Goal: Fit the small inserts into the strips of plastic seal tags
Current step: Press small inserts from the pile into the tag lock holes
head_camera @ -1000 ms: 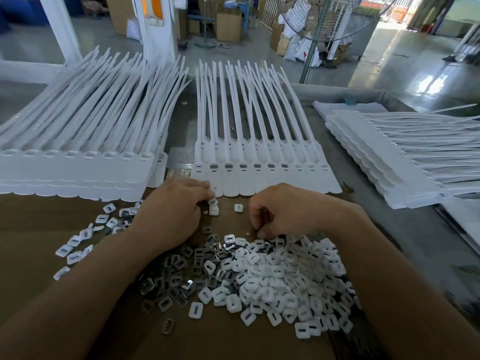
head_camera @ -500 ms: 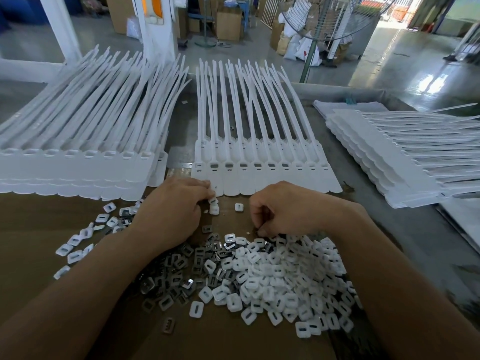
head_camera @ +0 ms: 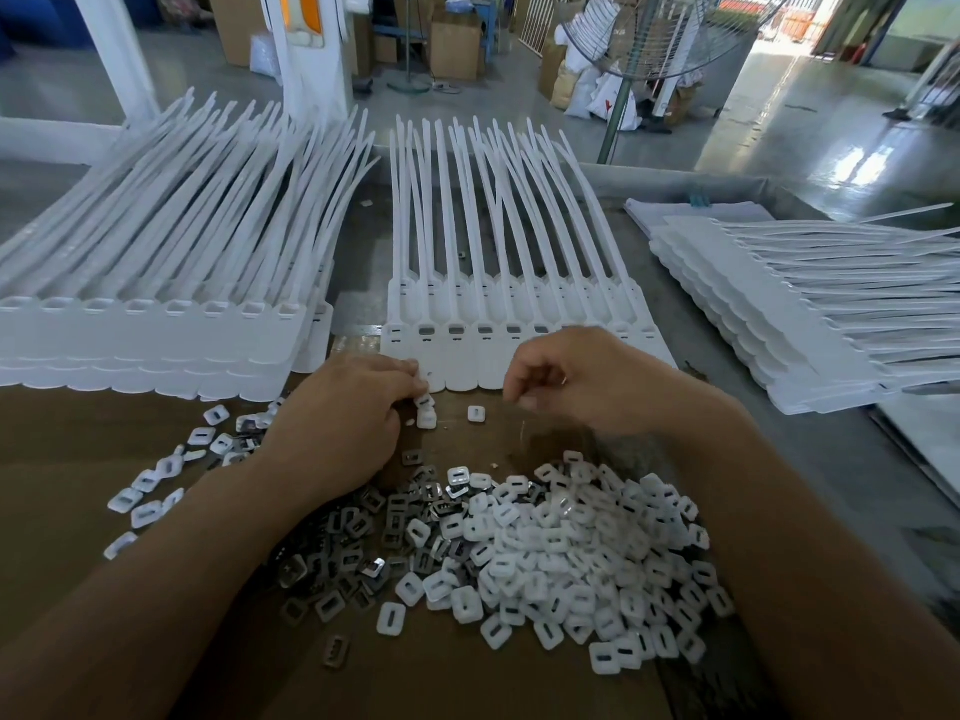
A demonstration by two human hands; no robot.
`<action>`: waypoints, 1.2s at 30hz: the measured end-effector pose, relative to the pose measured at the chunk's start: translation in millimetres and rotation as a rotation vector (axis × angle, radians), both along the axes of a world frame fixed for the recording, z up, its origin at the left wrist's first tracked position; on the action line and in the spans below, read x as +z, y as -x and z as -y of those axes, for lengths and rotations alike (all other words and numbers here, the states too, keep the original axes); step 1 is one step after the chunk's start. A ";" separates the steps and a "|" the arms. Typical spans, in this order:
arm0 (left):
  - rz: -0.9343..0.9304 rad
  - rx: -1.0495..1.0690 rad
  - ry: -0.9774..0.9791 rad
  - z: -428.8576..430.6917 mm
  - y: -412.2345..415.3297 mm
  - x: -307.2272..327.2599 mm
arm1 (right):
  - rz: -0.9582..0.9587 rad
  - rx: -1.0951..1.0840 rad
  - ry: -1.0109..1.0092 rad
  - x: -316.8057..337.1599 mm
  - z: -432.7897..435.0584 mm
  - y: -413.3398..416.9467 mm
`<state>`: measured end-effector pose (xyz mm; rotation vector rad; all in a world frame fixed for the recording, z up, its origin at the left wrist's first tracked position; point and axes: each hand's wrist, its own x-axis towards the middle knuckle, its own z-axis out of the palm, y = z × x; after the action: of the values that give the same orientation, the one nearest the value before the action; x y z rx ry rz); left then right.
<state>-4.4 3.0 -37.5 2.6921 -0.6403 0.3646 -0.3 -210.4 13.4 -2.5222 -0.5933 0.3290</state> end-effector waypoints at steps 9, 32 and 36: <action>0.009 0.004 0.023 1.0 1.5 -0.4 | 0.256 -0.664 -0.310 -30.2 50.1 -43.5; 0.013 -0.005 0.024 1.8 0.5 1.6 | 0.317 -0.708 -0.157 -42.6 51.4 -46.3; 0.007 -0.003 0.022 2.9 -1.5 1.4 | 0.374 -0.607 0.026 -39.6 51.3 -40.7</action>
<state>-2.9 0.1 -36.1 2.6697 -0.6378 0.3783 40.4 -261.7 -26.2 -2.6535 0.0692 -0.3626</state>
